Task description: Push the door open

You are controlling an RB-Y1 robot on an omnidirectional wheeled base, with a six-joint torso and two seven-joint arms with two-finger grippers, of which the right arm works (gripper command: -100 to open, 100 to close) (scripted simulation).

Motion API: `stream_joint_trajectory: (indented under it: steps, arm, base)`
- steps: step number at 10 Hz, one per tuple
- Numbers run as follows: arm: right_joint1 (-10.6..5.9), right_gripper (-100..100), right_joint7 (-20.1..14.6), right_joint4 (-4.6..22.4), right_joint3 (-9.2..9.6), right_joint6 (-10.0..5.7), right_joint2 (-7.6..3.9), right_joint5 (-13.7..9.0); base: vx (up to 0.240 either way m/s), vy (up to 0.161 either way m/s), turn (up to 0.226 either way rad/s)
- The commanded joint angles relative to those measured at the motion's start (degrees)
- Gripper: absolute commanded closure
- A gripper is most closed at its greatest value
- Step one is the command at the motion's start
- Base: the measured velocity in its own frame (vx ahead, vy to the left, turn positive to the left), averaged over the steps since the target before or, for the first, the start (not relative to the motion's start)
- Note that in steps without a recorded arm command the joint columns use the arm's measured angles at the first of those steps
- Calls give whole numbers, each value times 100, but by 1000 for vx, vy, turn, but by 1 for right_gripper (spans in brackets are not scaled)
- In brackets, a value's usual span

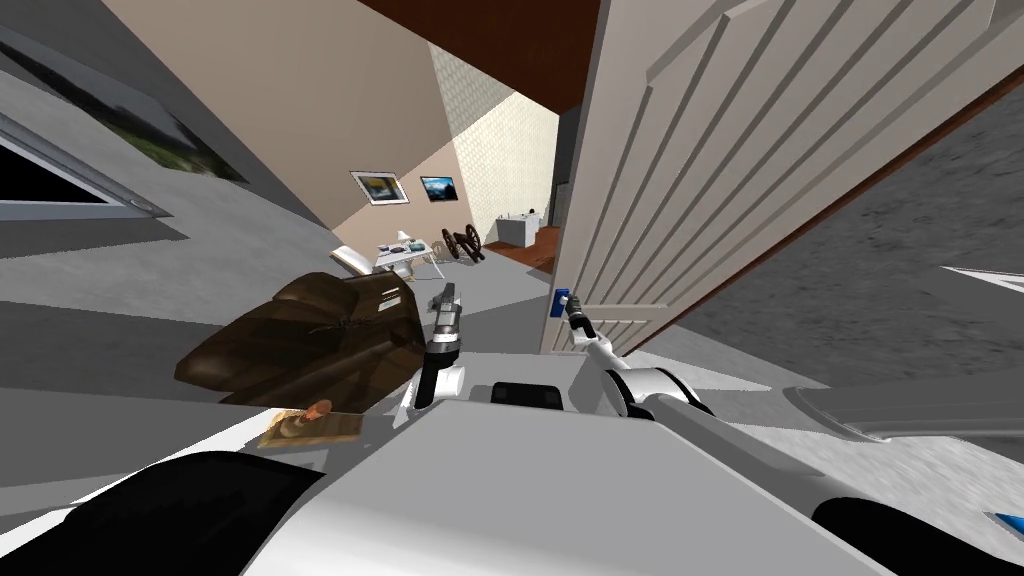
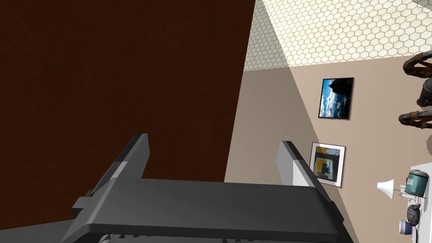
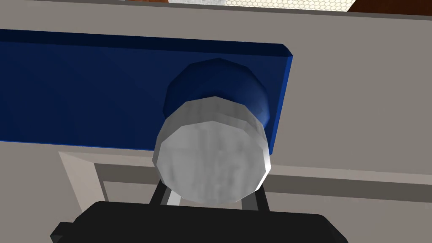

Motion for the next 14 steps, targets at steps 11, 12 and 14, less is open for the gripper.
stream_joint_trajectory:
  steps: [11,12,14]
  arm:
    - [59,100,210,59,-503,-26,-238,-222]
    - [63,100,223,63,-534,-28,-252,-236]
    - [56,100,234,176,-627,-78,-378,-278]
  base:
    - [165,108,-53]
    - [183,106,-41]
    - [109,28,-57]
